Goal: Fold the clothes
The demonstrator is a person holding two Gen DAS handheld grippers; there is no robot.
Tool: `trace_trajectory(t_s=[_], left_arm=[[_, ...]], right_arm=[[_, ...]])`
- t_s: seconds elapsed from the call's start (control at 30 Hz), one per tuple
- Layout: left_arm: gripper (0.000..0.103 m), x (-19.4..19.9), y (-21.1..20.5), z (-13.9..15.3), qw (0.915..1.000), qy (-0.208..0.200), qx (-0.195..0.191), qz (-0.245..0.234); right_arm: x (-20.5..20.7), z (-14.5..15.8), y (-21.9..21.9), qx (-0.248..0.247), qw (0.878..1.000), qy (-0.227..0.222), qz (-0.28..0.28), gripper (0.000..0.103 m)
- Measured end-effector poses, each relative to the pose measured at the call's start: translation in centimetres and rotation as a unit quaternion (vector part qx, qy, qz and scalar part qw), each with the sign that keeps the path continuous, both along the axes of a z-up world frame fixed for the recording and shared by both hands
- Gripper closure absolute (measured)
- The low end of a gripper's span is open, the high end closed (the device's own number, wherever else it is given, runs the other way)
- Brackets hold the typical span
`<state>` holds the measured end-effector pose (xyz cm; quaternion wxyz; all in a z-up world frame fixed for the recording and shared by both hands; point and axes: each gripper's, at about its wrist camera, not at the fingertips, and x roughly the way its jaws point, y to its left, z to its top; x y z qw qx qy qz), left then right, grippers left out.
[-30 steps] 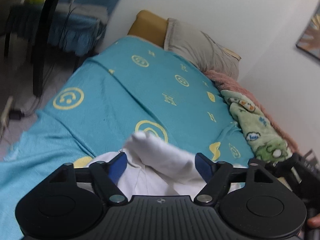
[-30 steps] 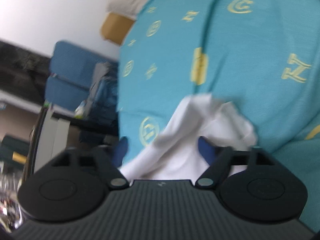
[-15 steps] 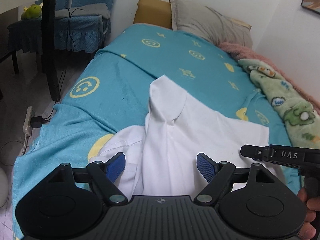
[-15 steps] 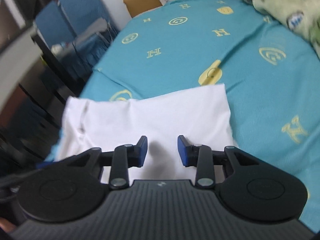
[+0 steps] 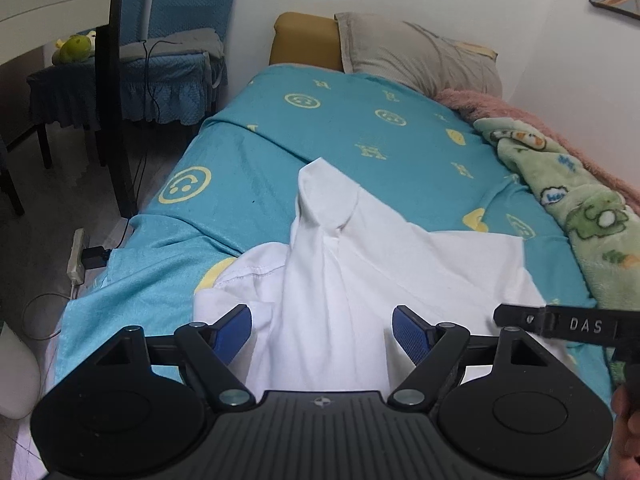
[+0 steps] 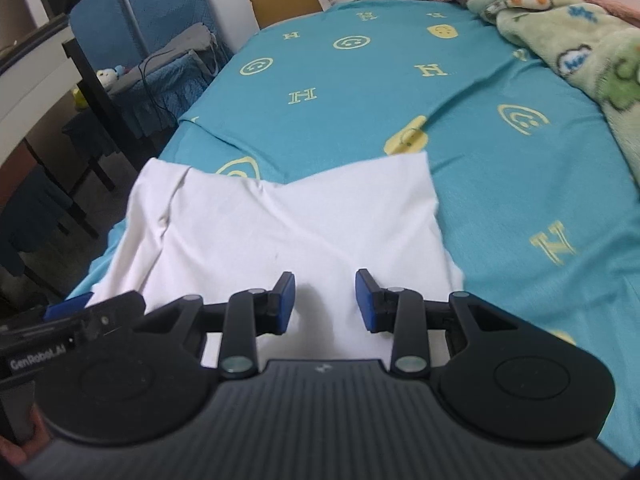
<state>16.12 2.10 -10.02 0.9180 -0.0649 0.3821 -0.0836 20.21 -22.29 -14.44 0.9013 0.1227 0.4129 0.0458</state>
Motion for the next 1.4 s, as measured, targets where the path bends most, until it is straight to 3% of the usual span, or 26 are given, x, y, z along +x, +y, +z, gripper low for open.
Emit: trace_trajectory(t_s=[0.27, 0.47, 0.57, 0.67, 0.83, 0.9, 1.0, 1.17, 1.23, 1.4], left_arm=[[0.023, -5.1, -0.7, 1.4, 0.9999, 0.003, 0.007, -0.011], [0.023, -4.8, -0.8, -0.5, 0.9978, 0.046, 0.047, 0.0], [0.023, -4.5, -0.8, -1.1, 0.9966, 0.066, 0.049, 0.003], [0.023, -4.8, -0.2, -0.2, 0.9972, 0.072, 0.017, 0.009], [0.023, -6.4, 2.1, 2.6, 0.9929, 0.065, -0.1, -0.009], [0.022, -7.2, 3.1, 3.0, 0.9872, 0.067, -0.143, -0.02], [0.022, -7.2, 3.4, 1.3, 0.9734, 0.113, -0.195, -0.04], [0.022, -4.9, 2.3, -3.5, 0.9483, 0.21, -0.237, -0.02], [0.022, -3.6, 2.3, -5.2, 0.9364, 0.231, -0.264, 0.004], [0.021, -2.4, 3.5, -7.3, 0.9072, 0.221, -0.354, 0.053]], right_arm=[[-4.7, 2.2, 0.2, 0.006, 1.0, -0.001, 0.014, 0.065], [-5.4, 1.4, 0.6, -0.013, 1.0, 0.018, 0.007, 0.065], [-4.8, 0.1, 0.4, -0.013, 0.999, 0.042, 0.002, 0.066], [-4.6, -0.8, 0.4, -0.016, 0.998, 0.055, 0.001, 0.066], [-4.9, -0.9, 0.9, -0.03, 0.998, 0.053, 0.007, 0.066], [-4.9, -0.9, 0.8, -0.026, 0.998, 0.054, 0.007, 0.066], [-4.9, -0.9, 0.8, -0.024, 0.998, 0.056, 0.005, 0.065], [-4.9, -0.8, 1.2, -0.032, 0.998, 0.055, 0.007, 0.064], [-5.0, -0.9, 1.2, -0.031, 0.998, 0.054, 0.006, 0.064], [-5.0, -0.9, 1.0, -0.025, 0.998, 0.055, 0.003, 0.064]])
